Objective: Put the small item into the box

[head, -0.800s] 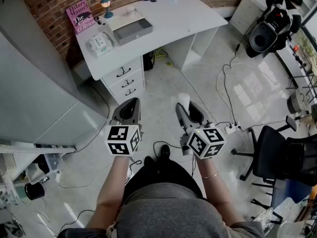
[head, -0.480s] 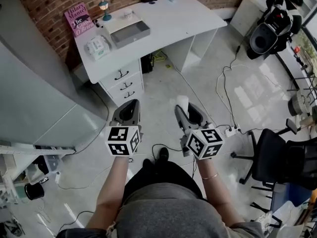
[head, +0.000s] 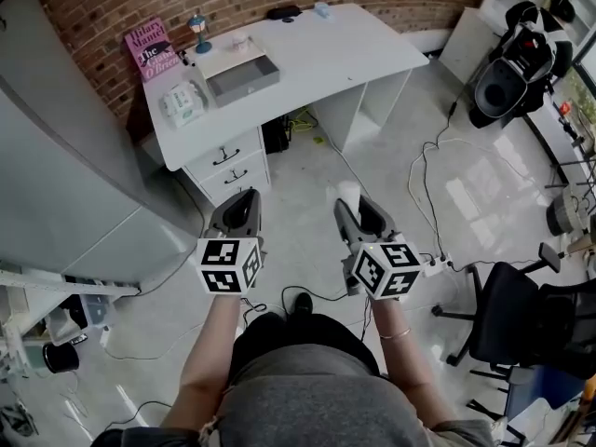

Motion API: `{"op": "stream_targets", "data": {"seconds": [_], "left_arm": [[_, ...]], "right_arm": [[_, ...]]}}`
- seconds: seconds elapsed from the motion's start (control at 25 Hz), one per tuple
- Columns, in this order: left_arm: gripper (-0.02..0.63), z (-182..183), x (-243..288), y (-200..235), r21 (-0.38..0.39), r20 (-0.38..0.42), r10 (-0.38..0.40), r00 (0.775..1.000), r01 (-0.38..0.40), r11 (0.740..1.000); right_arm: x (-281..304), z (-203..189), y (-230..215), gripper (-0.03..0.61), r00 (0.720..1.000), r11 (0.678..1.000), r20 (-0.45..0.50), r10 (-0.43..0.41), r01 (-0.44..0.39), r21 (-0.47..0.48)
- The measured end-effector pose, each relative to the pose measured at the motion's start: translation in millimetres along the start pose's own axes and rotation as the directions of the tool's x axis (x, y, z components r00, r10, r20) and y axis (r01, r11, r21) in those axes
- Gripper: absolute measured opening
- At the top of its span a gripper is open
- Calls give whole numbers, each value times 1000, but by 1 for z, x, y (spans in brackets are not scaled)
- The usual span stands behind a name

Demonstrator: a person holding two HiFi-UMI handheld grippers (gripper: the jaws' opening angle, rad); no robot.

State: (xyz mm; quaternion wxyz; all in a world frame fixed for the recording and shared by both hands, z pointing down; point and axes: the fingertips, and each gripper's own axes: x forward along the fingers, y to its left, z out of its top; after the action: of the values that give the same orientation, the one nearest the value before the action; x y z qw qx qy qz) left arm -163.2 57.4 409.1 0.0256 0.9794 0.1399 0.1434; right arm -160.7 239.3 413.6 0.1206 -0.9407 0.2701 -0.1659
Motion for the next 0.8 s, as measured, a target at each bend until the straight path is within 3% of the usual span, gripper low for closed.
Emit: {"op": "stream_targets", "data": {"seconds": [0.36,0.8], "left_arm": [[26,3,20,-10,18,-6,7,1000,-7,1000],[26,8,72,23,0,-29,10,1000,-10,1000]], "right_arm": [[11,7,-26,166,1000,1000,-10,3,-3,25],[69,16,-35,166,999,999,-35,19,-17,44]]}}
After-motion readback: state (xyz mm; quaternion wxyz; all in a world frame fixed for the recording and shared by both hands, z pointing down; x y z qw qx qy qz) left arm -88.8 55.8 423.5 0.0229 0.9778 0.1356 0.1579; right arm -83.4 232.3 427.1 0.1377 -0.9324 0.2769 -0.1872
